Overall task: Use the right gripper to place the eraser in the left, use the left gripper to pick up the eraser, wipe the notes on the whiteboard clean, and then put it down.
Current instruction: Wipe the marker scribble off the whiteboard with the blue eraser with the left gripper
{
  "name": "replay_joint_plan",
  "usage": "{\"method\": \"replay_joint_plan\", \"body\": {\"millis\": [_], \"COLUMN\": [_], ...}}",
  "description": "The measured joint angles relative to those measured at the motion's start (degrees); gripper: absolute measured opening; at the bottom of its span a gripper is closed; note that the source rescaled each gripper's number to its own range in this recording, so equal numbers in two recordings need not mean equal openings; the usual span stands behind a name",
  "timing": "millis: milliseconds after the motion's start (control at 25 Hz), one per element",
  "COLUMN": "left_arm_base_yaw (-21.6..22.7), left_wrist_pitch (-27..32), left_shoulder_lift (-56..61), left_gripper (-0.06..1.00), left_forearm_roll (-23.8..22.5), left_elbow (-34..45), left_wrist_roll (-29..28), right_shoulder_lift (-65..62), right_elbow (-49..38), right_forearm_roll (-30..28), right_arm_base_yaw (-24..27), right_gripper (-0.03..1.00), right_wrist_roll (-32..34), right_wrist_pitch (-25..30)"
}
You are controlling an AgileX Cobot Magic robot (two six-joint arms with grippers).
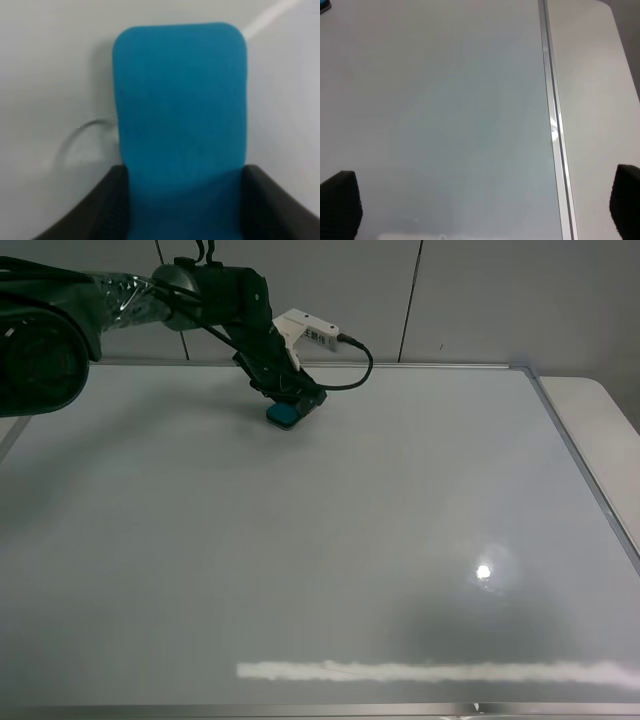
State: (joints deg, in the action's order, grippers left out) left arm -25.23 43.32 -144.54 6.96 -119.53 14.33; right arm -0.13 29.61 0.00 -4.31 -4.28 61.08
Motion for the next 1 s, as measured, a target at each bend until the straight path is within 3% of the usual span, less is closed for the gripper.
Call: {"method": "replay_joint_plan", "body": {"millis": [240,520,760,1000], "left_arm_base_yaw": [-0.5,4.5,10.4,10.7], "left_wrist_pitch": [0.0,0.0,-1.5,0.3], "left_shoulder_lift": [-0.1,-0.2,-0.3,-1.2], "left_gripper": [0.01,0.02,0.02,0.02], "left_forearm_roll": [0.3,4.6,3.9,2.2], "left_elbow": [0.0,0.0,-0.7,-3.2], "left_wrist_roll": [0.1,0.1,0.1,0.0], "right_shoulder_lift": [0.0,0.0,0.0,0.0], "right_elbow": [0.0,0.0,0.0,0.0], "right_forearm_roll": [0.0,0.0,0.0,0.0], "right_arm_base_yaw": [0.0,0.0,0.0,0.0], "right_gripper": [1.0,1.0,1.0,1.0], "right_wrist_roll": [0.0,0.0,0.0,0.0], "right_wrist_pitch": [0.0,0.0,0.0,0.0]}}
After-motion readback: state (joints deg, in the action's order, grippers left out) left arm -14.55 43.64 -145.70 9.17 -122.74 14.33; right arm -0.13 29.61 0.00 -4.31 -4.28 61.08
